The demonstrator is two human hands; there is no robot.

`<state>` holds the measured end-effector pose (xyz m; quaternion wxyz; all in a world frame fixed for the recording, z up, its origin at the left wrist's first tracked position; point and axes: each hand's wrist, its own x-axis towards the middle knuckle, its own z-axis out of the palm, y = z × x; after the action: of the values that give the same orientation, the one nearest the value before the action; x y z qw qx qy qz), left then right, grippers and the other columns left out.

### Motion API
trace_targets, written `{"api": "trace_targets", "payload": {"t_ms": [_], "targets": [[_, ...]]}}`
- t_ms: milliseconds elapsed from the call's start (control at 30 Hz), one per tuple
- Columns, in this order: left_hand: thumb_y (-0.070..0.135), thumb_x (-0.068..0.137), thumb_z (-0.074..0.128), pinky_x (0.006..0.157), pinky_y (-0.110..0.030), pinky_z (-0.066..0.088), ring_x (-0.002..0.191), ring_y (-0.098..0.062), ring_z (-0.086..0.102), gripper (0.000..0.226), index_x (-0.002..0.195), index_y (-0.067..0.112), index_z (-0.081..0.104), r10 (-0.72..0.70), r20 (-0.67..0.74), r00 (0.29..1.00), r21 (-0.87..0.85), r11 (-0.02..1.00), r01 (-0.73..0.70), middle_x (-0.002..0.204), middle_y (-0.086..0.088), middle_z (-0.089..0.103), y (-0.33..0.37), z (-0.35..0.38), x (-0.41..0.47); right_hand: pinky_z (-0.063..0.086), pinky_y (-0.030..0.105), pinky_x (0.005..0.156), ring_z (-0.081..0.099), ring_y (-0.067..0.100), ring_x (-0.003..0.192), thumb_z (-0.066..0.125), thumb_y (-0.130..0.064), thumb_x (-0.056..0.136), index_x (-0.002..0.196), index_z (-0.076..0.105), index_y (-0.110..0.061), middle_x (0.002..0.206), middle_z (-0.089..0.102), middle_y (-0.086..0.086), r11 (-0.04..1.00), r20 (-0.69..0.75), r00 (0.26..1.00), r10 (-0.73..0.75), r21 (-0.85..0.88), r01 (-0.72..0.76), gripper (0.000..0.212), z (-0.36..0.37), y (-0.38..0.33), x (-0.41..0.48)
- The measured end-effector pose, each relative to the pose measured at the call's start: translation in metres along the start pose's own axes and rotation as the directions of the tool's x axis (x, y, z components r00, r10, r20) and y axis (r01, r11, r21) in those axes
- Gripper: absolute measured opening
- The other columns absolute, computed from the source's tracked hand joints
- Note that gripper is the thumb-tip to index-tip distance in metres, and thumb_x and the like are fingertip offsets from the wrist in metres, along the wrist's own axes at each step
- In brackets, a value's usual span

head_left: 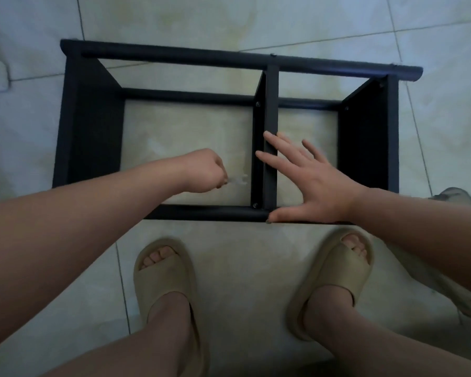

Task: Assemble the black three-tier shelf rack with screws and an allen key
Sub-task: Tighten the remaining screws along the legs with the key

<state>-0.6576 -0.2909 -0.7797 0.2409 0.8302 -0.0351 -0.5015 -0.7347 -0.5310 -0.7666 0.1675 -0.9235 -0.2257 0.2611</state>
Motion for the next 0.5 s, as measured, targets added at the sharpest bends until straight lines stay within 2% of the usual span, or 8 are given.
{"api": "trace_targets", "payload": {"t_ms": [67,133,200,233,267,333,400,500], "targets": [[0.014,0.091,0.057,0.085,-0.039,0.053,0.097,-0.031,0.065,0.017,0.096,0.011,0.073,-0.014,-0.103,0.995,0.038,0.999,0.018,0.099,-0.011,0.070,0.002,-0.018,0.001,0.005,0.043,0.127,0.009,0.013,0.156,0.047,-0.078,0.085,0.161,0.021,-0.032,0.170,0.011,-0.006,0.994,-0.090,0.994,0.065,0.097,-0.056,0.093,-0.022,0.005,0.004],[0.017,0.092,0.054,0.080,-0.039,0.052,0.094,-0.033,0.065,0.021,0.098,0.011,0.072,0.000,-0.180,0.984,0.063,0.998,0.012,0.100,-0.014,0.070,0.013,-0.037,0.002,0.019,0.044,0.125,0.026,0.020,0.152,0.058,-0.059,0.091,0.159,0.030,-0.028,0.164,0.031,-0.002,0.986,-0.216,0.966,0.139,0.124,-0.115,0.079,-0.046,0.013,0.015],[0.018,0.090,0.052,0.071,-0.032,0.049,0.084,-0.027,0.063,0.021,0.096,0.013,0.071,0.053,-0.288,0.956,0.100,0.995,-0.026,0.097,-0.012,0.070,0.029,-0.057,0.006,0.026,0.047,0.122,0.032,0.022,0.149,0.064,-0.041,0.094,0.157,0.035,-0.025,0.160,0.038,0.000,0.977,-0.272,0.942,0.198,0.134,-0.167,0.071,-0.068,0.022,0.032],[0.018,0.089,0.050,0.067,-0.030,0.047,0.086,-0.026,0.062,0.020,0.093,0.015,0.070,0.100,-0.352,0.931,0.135,0.989,-0.055,0.095,-0.009,0.069,0.039,-0.067,0.009,0.027,0.047,0.121,0.033,0.022,0.148,0.065,-0.037,0.095,0.156,0.036,-0.025,0.159,0.040,0.000,0.974,-0.281,0.935,0.215,0.128,-0.185,0.069,-0.077,0.026,0.043],[0.017,0.088,0.048,0.068,-0.032,0.046,0.092,-0.028,0.061,0.019,0.088,0.017,0.067,0.159,-0.416,0.895,0.182,0.979,-0.089,0.098,-0.007,0.067,0.049,-0.077,0.012,0.026,0.047,0.121,0.034,0.023,0.147,0.065,-0.034,0.096,0.156,0.036,-0.026,0.158,0.041,-0.001,0.974,-0.289,0.931,0.223,0.104,-0.201,0.067,-0.085,0.031,0.054],[0.015,0.088,0.046,0.085,-0.039,0.045,0.110,-0.033,0.051,0.018,0.086,0.025,0.061,0.270,-0.510,0.817,0.289,0.948,-0.133,0.112,-0.006,0.060,0.068,-0.095,0.023,0.025,0.046,0.120,0.036,0.024,0.145,0.062,-0.034,0.096,0.156,0.036,-0.027,0.156,0.042,-0.002,0.967,-0.290,0.923,0.252,0.034,-0.253,0.065,-0.096,0.042,0.074],[0.016,0.091,0.048,0.091,-0.040,0.038,0.119,-0.032,0.045,0.019,0.092,0.031,0.060,0.317,-0.523,0.791,0.376,0.919,-0.120,0.118,-0.004,0.055,0.080,-0.111,0.038,0.025,0.045,0.117,0.039,0.025,0.142,0.059,-0.036,0.097,0.155,0.036,-0.028,0.153,0.045,-0.001,0.941,-0.255,0.910,0.326,-0.006,-0.338,0.063,-0.102,0.054,0.091],[0.019,0.095,0.055,0.090,-0.031,0.040,0.114,-0.025,0.052,0.019,0.082,0.033,0.058,0.276,-0.396,0.876,0.309,0.938,-0.156,0.106,0.003,0.058,0.088,-0.130,0.062,0.029,0.041,0.108,0.051,0.027,0.128,0.055,-0.035,0.100,0.148,0.045,-0.027,0.139,0.055,0.001,0.908,-0.224,0.886,0.407,-0.008,-0.419,0.049,-0.101,0.070,0.108]]}}
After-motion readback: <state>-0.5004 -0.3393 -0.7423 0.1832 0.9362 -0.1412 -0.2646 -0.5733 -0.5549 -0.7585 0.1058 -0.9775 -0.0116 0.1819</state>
